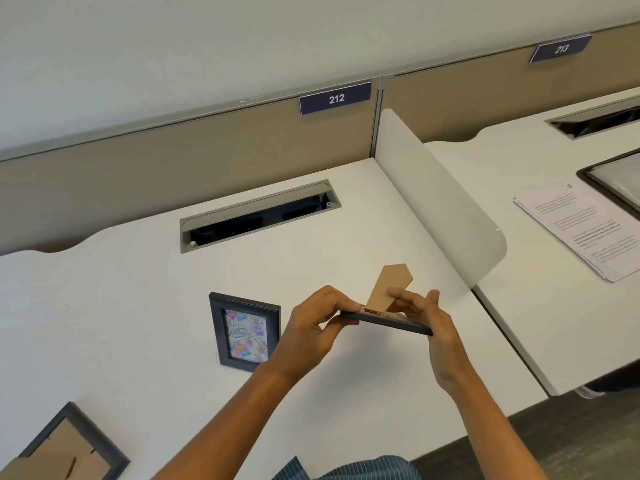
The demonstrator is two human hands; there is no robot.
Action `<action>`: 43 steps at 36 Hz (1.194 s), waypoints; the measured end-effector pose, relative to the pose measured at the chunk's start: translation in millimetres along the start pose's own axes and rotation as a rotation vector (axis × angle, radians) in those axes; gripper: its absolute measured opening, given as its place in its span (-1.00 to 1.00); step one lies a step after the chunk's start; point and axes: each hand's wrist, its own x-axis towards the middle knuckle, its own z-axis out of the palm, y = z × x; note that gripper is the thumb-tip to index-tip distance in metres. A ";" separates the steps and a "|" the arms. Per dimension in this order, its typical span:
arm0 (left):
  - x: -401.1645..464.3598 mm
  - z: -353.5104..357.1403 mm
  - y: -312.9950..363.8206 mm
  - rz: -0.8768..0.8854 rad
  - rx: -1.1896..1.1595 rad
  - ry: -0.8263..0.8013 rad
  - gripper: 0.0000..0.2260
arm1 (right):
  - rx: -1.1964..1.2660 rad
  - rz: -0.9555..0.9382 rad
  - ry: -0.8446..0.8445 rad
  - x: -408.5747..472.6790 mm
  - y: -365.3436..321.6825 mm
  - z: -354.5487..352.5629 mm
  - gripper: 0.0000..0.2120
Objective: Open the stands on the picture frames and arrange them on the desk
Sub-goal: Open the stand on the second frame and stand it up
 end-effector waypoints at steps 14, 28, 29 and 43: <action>34.5 14.2 -20.1 -0.166 -0.067 0.023 -0.80 | 0.176 0.167 0.062 22.8 7.5 3.6 -0.12; 65.5 26.4 -46.8 -0.399 -0.093 0.074 -0.70 | 0.242 0.385 0.232 58.6 12.0 15.5 -0.30; 66.2 26.9 -48.5 -0.414 -0.095 0.077 -0.70 | 0.243 0.393 0.237 60.1 12.8 16.4 -0.30; 81.7 32.6 -62.2 -0.488 -0.076 0.062 -0.66 | 0.223 0.447 0.282 69.6 13.3 21.5 -0.29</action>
